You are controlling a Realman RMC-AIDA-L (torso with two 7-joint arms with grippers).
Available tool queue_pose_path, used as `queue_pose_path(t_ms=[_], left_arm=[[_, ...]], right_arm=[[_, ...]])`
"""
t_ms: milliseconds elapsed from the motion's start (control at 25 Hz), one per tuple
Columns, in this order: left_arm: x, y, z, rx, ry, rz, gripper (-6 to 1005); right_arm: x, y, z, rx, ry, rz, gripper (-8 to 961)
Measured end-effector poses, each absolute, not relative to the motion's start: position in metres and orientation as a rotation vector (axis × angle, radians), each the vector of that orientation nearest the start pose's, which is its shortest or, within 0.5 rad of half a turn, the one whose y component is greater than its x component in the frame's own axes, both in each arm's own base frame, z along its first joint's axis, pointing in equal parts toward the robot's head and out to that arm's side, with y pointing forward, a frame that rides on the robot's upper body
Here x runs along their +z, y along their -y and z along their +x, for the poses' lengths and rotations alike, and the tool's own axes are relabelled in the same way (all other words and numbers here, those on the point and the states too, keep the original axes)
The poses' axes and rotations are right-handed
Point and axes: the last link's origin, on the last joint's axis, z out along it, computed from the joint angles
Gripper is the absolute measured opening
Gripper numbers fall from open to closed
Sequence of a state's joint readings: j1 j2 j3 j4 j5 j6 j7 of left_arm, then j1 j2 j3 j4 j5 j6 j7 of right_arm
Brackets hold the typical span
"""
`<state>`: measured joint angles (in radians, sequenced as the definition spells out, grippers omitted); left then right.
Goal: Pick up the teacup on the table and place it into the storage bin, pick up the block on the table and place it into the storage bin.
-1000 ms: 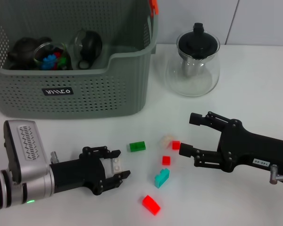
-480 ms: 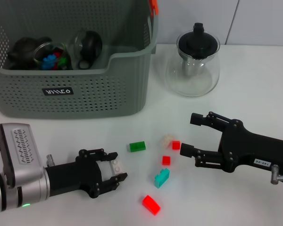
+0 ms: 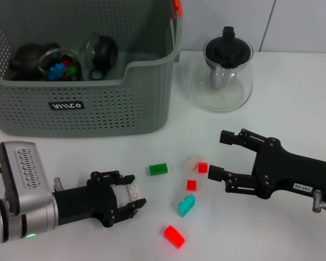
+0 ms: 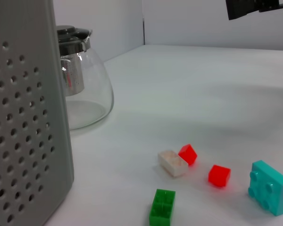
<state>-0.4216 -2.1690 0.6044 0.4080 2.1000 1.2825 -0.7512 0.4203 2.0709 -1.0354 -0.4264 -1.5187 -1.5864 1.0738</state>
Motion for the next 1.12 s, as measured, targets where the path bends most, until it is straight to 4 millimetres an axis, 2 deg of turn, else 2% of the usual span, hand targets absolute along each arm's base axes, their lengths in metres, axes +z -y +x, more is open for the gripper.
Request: queue_pose_path(t_ms=[400, 480, 640, 800, 920, 1120], left_arm=[[-0.079, -0.277, -0.322, -0.397, 0.326, -2.653, 539], [-0.078, -0.278, -0.322, -0.392, 0.324, -2.650, 416], [-0.074, -0.277, -0.321, -0.421, 0.338, -2.646, 420], [-0.049, -0.279, -0.313, -0.561, 0.397, -2.618, 424], [-0.017, -0.275, -0.305, -0.749, 0.405, -2.585, 428], [0.048, -0.268, -0.288, -1.093, 0.321, -2.474, 433]], right_arm=[[-0.038, -0.283, 0.259, 1.053, -0.500, -2.679, 943], [-0.038, -0.283, 0.259, 1.053, -0.500, -2.679, 943], [-0.038, -0.284, 0.258, 1.054, -0.498, -2.679, 944], [-0.037, -0.284, 0.258, 1.056, -0.496, -2.678, 944], [-0.037, -0.284, 0.258, 1.057, -0.495, -2.678, 944], [-0.037, -0.284, 0.258, 1.058, -0.494, -2.678, 943]])
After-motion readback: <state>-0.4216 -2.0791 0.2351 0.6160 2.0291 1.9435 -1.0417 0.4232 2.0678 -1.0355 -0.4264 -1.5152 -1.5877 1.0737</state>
